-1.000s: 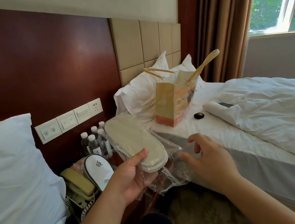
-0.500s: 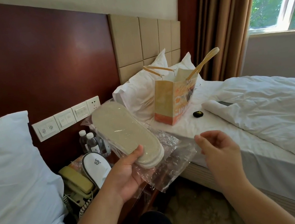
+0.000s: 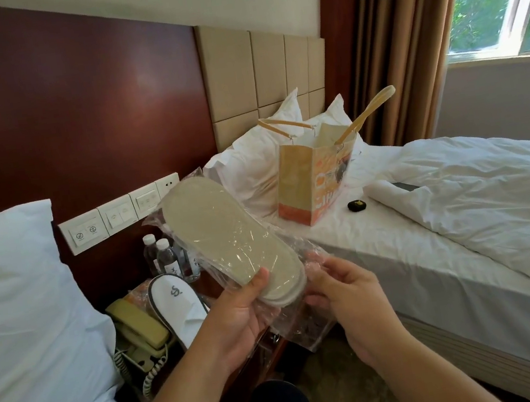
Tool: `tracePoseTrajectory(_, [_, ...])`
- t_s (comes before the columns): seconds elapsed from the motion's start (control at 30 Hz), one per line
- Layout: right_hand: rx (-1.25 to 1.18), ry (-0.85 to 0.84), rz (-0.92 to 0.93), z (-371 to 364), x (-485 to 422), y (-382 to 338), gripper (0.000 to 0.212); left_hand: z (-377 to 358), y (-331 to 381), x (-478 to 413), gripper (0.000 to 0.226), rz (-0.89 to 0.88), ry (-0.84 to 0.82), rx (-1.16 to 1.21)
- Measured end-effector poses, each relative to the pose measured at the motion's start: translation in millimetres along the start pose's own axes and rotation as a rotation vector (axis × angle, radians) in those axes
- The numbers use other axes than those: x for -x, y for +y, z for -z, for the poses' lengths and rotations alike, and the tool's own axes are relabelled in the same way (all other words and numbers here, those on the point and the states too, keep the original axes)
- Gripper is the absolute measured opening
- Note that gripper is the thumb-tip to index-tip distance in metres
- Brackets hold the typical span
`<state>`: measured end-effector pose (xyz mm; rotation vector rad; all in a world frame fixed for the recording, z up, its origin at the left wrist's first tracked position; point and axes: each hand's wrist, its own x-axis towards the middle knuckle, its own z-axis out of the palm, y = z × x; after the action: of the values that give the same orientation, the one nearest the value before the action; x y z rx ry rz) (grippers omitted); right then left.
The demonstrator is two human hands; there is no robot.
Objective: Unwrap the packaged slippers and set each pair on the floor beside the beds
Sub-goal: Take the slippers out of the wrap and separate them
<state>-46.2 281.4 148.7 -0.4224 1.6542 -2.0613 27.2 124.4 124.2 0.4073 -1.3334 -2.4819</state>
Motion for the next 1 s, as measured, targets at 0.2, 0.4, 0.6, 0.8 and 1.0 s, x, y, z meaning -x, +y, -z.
tracePoseTrajectory(0.2, [-0.405,-0.166,-0.128,-6,6,8,0.039,1,-10,1,0.058,-0.018,-0.019,-0.082])
tracePoseTrajectory(0.4, [-0.391,-0.096,-0.154,4,-1,11,0.036,5,-9,-2,0.060,-0.009,0.038,-0.014])
tracePoseTrajectory(0.6, [-0.282,-0.078,-0.230,21,-7,10,0.032,25,15,-10,0.065,-0.100,0.306,0.302])
tracePoseTrajectory(0.8, [-0.163,-0.088,-0.240,36,-8,8,0.033,33,24,-13,0.039,-0.074,0.432,0.281])
tracePoseTrajectory(1.0, [-0.125,-0.092,-0.259,43,-8,10,0.037,34,23,-11,0.037,-0.099,0.445,0.234])
